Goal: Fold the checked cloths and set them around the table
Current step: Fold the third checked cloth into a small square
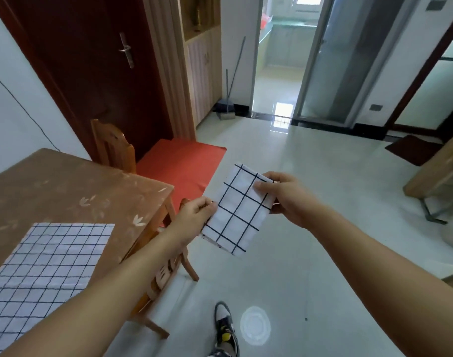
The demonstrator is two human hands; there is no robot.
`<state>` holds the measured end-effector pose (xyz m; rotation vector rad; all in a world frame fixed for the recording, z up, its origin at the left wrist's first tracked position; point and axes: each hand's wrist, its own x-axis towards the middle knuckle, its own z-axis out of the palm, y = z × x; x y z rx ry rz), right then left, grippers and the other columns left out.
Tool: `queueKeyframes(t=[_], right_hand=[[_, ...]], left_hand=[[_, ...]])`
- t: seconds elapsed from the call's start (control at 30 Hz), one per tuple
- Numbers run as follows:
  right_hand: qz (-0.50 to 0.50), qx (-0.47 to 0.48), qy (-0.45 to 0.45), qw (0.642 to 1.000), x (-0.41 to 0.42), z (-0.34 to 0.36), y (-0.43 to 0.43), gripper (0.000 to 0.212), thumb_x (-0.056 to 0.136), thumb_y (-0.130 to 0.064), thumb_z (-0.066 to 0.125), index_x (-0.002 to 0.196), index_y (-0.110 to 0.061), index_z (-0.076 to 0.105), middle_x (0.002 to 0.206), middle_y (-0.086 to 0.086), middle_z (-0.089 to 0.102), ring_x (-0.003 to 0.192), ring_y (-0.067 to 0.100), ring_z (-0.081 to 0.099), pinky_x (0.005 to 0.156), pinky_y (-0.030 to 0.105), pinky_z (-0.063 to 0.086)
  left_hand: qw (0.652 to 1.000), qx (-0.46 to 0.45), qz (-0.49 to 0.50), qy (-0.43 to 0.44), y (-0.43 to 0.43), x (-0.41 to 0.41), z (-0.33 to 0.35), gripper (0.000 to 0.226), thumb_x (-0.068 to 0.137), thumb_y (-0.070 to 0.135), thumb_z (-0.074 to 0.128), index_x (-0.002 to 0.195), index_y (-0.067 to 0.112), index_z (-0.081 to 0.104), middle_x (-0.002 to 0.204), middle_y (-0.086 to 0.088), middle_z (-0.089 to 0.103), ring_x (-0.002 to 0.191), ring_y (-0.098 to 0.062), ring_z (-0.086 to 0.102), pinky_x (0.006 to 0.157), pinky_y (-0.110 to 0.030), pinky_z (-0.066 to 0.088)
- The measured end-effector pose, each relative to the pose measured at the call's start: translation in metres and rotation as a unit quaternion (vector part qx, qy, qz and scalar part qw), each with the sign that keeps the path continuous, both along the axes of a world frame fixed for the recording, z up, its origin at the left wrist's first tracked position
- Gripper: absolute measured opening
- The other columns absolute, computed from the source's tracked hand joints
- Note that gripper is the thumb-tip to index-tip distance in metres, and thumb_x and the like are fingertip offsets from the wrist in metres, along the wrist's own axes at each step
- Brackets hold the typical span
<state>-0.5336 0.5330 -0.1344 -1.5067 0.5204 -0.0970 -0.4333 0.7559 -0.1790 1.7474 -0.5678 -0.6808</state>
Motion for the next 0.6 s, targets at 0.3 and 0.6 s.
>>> queueKeyframes(t=[0.3, 0.6], right_hand=[[-0.126, 0.076, -0.031, 0.989, 0.131, -0.021, -0.090, 0.017, 0.103, -0.019, 0.057, 0.094, -0.018, 0.072, 0.086, 0.003, 0.074, 0.079, 0.019, 0.071, 0.075, 0.037, 0.059], [-0.093, 0.041, 0.027, 0.994, 0.283, -0.032, -0.141, 0.015, 0.097, -0.009, 0.063, 0.084, -0.015, 0.067, 0.075, 0.000, 0.068, 0.074, 0.016, 0.063, 0.072, 0.034, 0.056]], left_hand=[[0.953, -0.130, 0.105, 0.255, -0.113, 0.151, -0.034, 0.019, 0.093, -0.005, 0.061, 0.103, 0.011, 0.063, 0.083, -0.003, 0.073, 0.075, -0.020, 0.067, 0.075, -0.039, 0.058], [0.958, -0.142, 0.213, 0.131, -0.148, 0.303, -0.028, 0.025, 0.095, -0.008, 0.058, 0.106, 0.013, 0.060, 0.091, 0.004, 0.076, 0.075, -0.008, 0.070, 0.059, -0.022, 0.053]])
